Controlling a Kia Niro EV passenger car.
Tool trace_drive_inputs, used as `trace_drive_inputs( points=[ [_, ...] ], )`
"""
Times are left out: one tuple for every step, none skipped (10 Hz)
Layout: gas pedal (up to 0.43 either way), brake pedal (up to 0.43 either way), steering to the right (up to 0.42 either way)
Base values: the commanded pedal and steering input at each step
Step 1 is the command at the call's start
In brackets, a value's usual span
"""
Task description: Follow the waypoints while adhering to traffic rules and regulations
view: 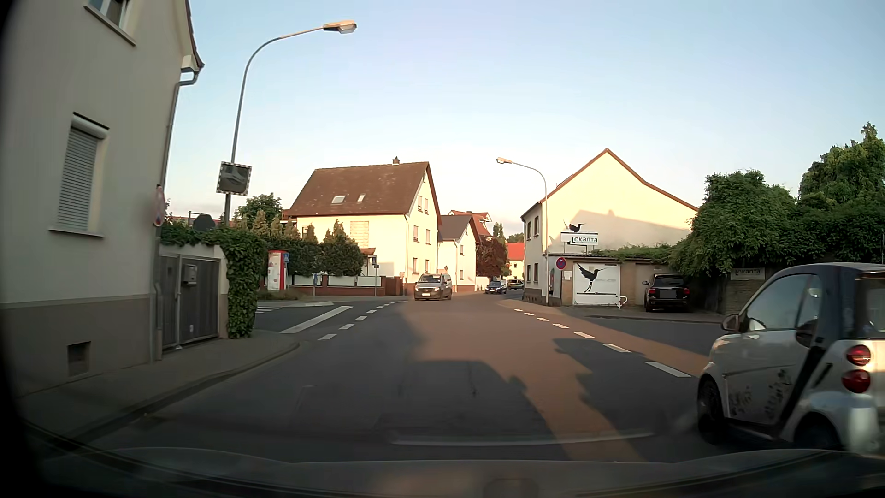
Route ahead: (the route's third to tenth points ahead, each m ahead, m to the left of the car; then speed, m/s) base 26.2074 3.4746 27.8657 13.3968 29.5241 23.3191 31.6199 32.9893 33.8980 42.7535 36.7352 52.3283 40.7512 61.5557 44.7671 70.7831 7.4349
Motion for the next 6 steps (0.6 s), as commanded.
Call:
trace_drive_inputs(
  points=[
    [0.0,0.037,0.057],
    [0.0,0.055,0.054],
    [0.0,0.067,0.052],
    [0.0,0.091,0.048],
    [0.0,0.146,0.042],
    [0.0,0.165,0.036]
  ],
)
